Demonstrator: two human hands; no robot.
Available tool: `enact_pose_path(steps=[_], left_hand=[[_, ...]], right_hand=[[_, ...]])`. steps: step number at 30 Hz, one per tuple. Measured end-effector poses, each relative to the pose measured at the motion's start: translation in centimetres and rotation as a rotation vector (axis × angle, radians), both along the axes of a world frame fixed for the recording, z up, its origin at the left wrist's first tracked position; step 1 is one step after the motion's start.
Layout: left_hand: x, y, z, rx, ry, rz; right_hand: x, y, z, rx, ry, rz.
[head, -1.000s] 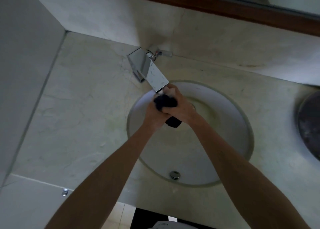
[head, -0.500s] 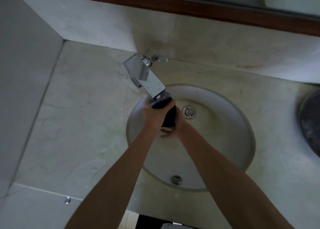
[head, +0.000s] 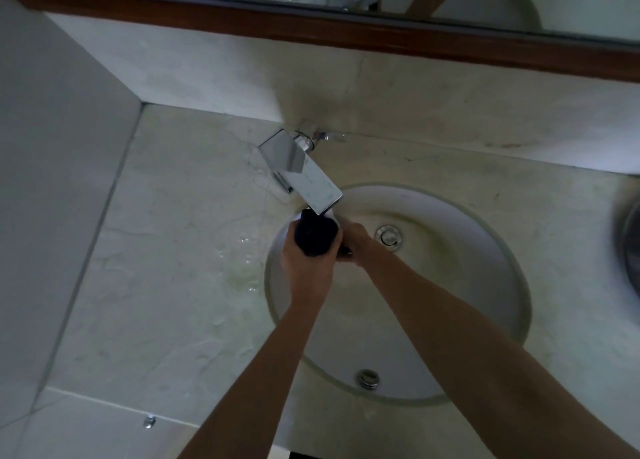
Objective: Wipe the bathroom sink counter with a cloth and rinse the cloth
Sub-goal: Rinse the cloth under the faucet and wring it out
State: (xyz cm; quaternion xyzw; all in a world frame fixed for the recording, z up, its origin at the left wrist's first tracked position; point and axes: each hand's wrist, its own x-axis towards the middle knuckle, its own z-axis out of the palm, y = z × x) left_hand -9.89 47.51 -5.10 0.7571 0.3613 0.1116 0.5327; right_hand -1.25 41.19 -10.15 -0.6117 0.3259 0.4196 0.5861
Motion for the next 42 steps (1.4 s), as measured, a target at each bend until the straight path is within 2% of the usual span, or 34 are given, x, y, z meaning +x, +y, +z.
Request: enact_pose_path(steps=[3,5,8,10,13,17,21,23,25,28,30,33,36,40,42], left_hand=[[0.4,-0.4,0.2,-0.014,0.035,-0.002],[0.7,-0.5,0.3,0.009,0.043,-0.044],[1.0,-0.5,0.8,0.003,0.072,-0.158],[1.1,-0.5,0.8,-0.037,0.056,-0.150],[1.8,-0.8,1.5,-0.063,0.045,-0.108],[2.6,-0.4,1.2,-0.050,0.012,-0.125],[2.4,-0.1,0.6,-0.202,0.052,-0.159],[2.1,-0.4,1.1,-0.336,0.050,-0.161],[1.9,-0.7,2.0,-0.413,0.052,-0.167],[2.4,-1.6,3.6,-0.620,0.047,-0.167],[3.0,-2.9,4.6,-0.808,0.029,-0.156],[3.4,-5.3,6.1,-1.040,0.116,-0.130],[3.7,-6.5,5.8,-1.207,0.147,-0.208],[3.8,-7.2,4.3,-1.418,-0.014,-0.259],[3.6,-7.7,3.5,-1.429,-0.117,-0.207]], right_hand=[[0.1,-1.8,0.0,-0.223,-0.295,0.238],[0.3,-2.6,1.6,-0.327,-0.487,0.197],[1.4,-2.7,5.3,-0.235,-0.684,-0.038],[2.6,-1.9,7.6,-0.135,-0.776,-0.040],[4.3,-0.7,10.1,-0.008,-0.838,0.020],[4.3,-0.2,10.6,-0.072,-0.878,0.003],[2.6,-1.6,10.6,-0.027,-0.919,0.075],[2.2,-3.5,10.1,0.004,-0.875,-0.002],[1.9,-5.9,8.7,-0.022,-0.703,-0.091],[-0.2,-9.1,6.9,0.069,-0.411,0.054],[-2.6,-10.5,7.3,0.276,-0.268,0.109],[-5.2,-11.6,8.9,0.633,-0.008,0.140],[-6.9,-13.1,8.0,0.814,0.210,0.127],[-8.4,-14.7,7.4,1.236,0.276,-0.043],[-8.8,-15.1,8.4,1.305,0.239,-0.125]])
